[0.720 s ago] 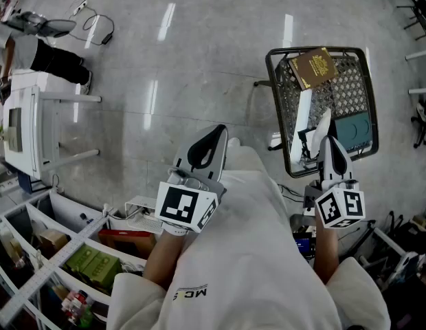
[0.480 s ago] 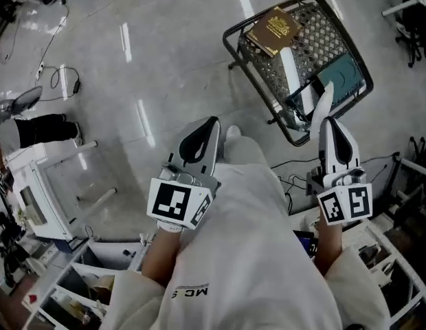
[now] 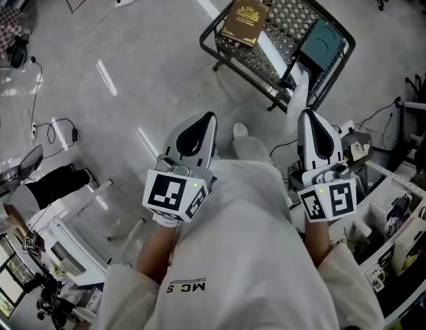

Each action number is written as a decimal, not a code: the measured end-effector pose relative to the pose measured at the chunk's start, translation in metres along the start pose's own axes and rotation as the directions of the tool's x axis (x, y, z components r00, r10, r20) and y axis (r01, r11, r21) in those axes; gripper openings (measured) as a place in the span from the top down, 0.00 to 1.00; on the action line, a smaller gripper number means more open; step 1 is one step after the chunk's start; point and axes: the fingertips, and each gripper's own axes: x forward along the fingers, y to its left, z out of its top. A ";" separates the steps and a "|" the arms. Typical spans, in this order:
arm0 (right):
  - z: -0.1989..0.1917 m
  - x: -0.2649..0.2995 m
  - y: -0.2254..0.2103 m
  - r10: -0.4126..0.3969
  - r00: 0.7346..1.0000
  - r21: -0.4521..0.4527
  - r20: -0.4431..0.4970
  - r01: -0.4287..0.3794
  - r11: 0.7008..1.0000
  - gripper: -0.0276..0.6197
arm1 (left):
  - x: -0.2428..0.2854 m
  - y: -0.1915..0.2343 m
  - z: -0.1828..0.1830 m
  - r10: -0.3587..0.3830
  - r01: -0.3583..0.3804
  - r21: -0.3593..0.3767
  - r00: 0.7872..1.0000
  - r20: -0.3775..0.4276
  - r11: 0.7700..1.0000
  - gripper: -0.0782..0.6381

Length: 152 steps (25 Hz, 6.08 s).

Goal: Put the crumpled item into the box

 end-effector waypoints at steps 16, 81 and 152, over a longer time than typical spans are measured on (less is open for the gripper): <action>-0.023 0.027 0.050 -0.108 0.994 0.069 0.014 0.106 0.992 0.93 | -0.036 0.081 -0.001 -0.055 0.055 -0.051 0.998 0.006 0.997 0.86; -0.259 0.147 -0.317 -0.627 0.622 0.034 -0.469 0.723 0.690 0.94 | 0.352 0.024 0.051 -0.421 0.496 0.110 0.817 -0.394 0.861 0.86; 0.023 0.193 -0.171 -0.240 0.966 -0.079 -0.098 0.233 0.969 0.90 | 0.315 0.030 0.114 -0.379 0.402 0.160 0.912 -0.154 0.902 0.86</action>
